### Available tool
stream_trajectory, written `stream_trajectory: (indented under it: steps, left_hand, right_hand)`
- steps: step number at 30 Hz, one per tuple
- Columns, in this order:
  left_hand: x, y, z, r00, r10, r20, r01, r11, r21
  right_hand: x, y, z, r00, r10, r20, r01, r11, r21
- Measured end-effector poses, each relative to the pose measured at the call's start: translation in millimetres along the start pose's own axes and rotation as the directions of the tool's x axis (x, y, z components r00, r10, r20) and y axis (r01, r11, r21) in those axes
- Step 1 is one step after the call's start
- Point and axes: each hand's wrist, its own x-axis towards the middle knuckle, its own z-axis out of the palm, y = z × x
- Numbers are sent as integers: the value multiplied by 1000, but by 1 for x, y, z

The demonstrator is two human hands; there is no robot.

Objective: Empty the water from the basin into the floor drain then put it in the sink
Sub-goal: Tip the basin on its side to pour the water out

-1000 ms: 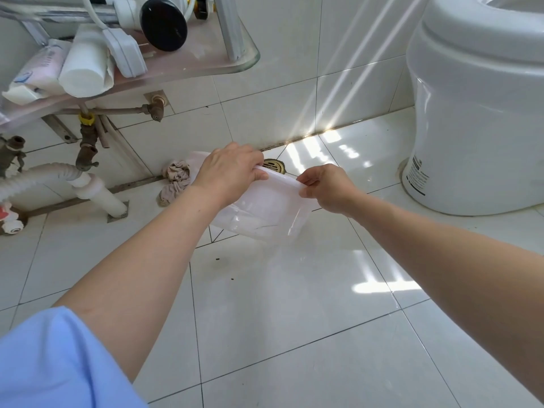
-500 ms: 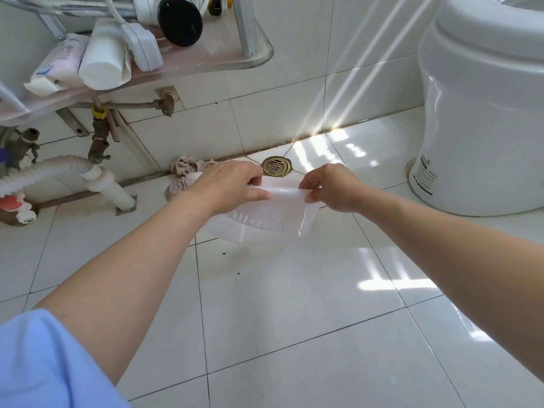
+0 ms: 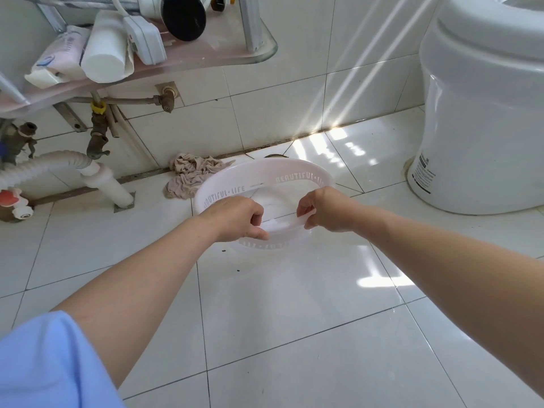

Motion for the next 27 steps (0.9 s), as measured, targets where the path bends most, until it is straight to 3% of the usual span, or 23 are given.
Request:
stream_trajectory:
  steps: [9, 17, 27]
  left_hand:
    - [-11, -3, 25, 995, -6, 100, 17, 993, -117]
    - [-18, 7, 48, 980, 71, 187, -74, 997, 9]
    - [-30, 16, 76, 942, 144, 303, -213, 955, 208]
  right_hand:
    - [-7, 3, 14, 991, 15, 135, -5, 997, -73]
    - [-14, 12, 31, 967, 60, 248, -27, 991, -132]
    - [-16, 22, 41, 964, 130, 233, -75, 969, -234]
